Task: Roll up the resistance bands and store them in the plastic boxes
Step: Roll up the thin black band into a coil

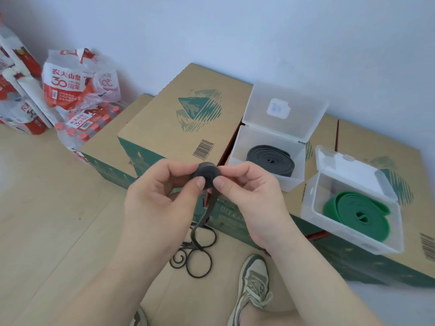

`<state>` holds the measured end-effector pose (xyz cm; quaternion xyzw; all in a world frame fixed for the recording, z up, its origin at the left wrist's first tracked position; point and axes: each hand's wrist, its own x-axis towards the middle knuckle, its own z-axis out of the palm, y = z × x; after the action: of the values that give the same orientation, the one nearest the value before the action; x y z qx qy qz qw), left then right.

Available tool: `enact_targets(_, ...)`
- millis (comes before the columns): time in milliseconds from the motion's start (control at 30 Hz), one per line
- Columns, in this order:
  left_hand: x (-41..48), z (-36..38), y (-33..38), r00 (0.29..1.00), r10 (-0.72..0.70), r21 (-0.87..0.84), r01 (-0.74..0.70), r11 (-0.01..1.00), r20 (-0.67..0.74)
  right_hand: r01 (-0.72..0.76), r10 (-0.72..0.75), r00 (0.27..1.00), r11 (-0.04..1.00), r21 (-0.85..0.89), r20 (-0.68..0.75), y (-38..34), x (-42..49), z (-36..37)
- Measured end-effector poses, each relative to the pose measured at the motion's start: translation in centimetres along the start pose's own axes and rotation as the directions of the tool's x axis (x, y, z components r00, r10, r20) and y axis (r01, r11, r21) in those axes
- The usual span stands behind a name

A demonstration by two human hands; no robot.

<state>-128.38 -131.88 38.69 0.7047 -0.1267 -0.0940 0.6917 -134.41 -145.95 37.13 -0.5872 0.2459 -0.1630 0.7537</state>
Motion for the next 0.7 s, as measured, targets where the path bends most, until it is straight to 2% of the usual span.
enact_targets(67, 0.0, 0.4, -0.2, 1.0, -0.024, -0.05, 0.025, 0.998, 0.017, 0.013, -0.014, 1.0, 0.999, 0.04, 0.008, 0.0, 0.0, -0.2)
enact_targets(133, 0.1, 0.8, -0.4, 0.998, -0.037, 0.0, 0.037, 0.999, 0.05, 0.031, -0.03, 0.999, 0.999, 0.011, -0.013, -0.1, 0.1, -0.3)
enact_targets(300, 0.0, 0.9, -0.6, 0.996, -0.016, 0.304, -0.01, 0.953, 0.083, 0.081, -0.105, 0.992, 0.952, -0.294, -0.066, 0.6, 0.2, -0.6)
enact_targets(367, 0.1, 0.7, -0.7, 0.993, 0.04, 0.387, -0.079, 0.919, 0.109, 0.107, -0.13, 0.991, 0.913, -0.395, -0.032, 0.8, 0.1, -0.6)
enact_targets(467, 0.3, 0.4, -0.8, 0.978, 0.096, 0.465, -0.174, 0.868, 0.185, 0.2, -0.196, 0.979, 0.867, -0.456, 0.058, 0.6, -0.3, -0.4)
enact_targets(567, 0.8, -0.3, -1.1, 0.973, 0.103, 0.489, -0.192, 0.851, 0.205, 0.186, -0.187, 0.982, 0.895, -0.406, 0.037, 0.5, -0.4, -0.3)
enact_targets(700, 1.1, -1.0, -0.6, 0.99, -0.006, 0.247, -0.03, 0.969, 0.141, 0.118, -0.127, 0.991, 0.974, -0.193, -0.035, 0.2, -0.2, -0.2)
